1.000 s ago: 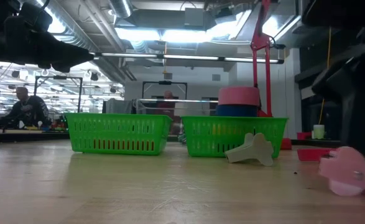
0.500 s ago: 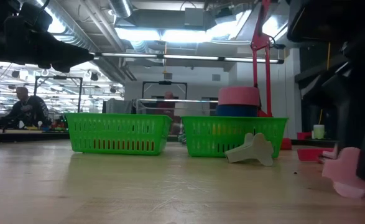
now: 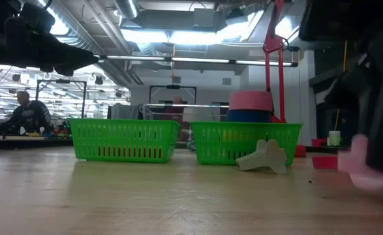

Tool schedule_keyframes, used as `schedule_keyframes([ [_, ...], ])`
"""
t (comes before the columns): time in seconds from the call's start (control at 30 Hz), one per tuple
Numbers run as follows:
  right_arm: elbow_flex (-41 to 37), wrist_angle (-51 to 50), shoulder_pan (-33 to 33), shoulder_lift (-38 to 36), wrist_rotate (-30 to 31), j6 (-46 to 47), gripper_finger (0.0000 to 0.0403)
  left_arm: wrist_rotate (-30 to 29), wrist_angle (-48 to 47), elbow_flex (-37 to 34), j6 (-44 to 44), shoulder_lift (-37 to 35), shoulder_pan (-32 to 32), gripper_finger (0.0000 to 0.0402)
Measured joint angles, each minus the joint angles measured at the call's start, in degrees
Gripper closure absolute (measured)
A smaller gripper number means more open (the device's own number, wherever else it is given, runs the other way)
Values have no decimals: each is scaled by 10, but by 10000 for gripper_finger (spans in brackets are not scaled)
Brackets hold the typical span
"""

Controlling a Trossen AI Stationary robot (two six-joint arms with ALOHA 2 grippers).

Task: Pick and place Stapler, Stapler remover, tape
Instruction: Put the pink staple remover into the transparent bin

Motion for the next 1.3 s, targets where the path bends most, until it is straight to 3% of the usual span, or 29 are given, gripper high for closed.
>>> schedule_keyframes([
  [0.53, 5, 9, -62, -75, 2, -76, 374, 0, 0, 0, 0, 0, 0, 233],
  [1.0, 140, -20, -153, -79, 1, -353, 374, 0, 0, 0, 0, 0, 0, 233],
  [1.3, 190, -21, -227, -79, -76, -496, 373, 0, 0, 0, 0, 0, 0, 233],
])
